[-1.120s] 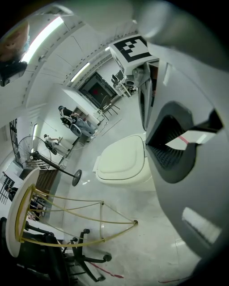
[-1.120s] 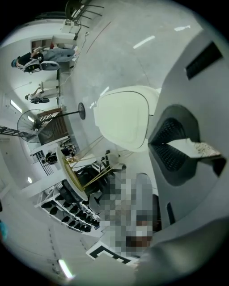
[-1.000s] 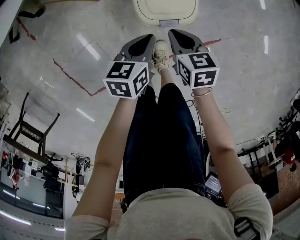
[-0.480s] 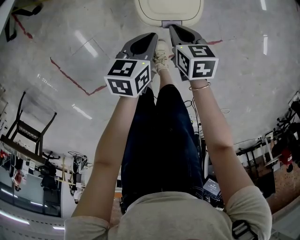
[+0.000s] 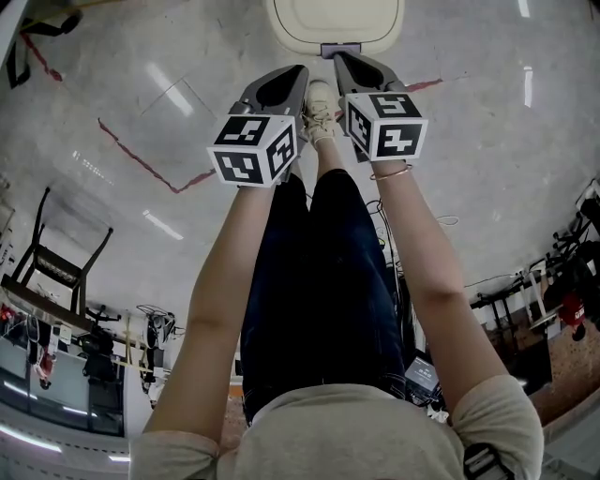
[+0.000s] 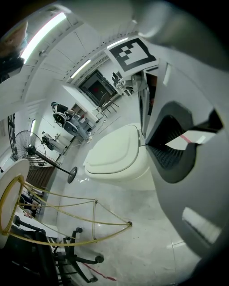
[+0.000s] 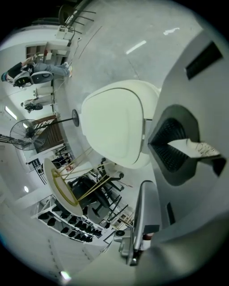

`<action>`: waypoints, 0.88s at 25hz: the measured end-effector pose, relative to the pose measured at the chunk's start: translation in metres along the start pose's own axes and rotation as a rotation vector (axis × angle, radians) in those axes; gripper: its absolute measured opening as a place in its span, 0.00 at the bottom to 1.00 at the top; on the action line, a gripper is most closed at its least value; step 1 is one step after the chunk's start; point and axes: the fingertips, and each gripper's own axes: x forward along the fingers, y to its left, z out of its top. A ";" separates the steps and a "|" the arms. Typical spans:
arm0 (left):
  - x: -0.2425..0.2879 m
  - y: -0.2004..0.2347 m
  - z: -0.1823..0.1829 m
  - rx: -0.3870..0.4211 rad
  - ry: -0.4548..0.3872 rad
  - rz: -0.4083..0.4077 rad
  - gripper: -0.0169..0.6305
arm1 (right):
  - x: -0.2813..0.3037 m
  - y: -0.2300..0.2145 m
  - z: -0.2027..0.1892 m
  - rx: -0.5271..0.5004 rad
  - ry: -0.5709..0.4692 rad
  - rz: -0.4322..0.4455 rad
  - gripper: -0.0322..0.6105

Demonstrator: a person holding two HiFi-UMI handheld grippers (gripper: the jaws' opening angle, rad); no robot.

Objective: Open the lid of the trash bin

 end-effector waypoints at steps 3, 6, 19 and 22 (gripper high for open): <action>0.000 -0.002 -0.001 0.005 0.004 -0.004 0.04 | 0.000 -0.001 -0.003 0.059 -0.009 -0.010 0.06; -0.001 -0.002 0.001 0.002 -0.004 -0.004 0.04 | 0.002 0.000 -0.005 0.057 0.001 -0.024 0.06; -0.013 -0.012 0.007 0.012 0.012 -0.006 0.04 | -0.010 0.005 0.003 0.020 0.049 -0.017 0.06; -0.019 -0.018 0.013 0.017 0.011 -0.015 0.04 | -0.017 0.008 0.007 0.054 0.041 -0.007 0.06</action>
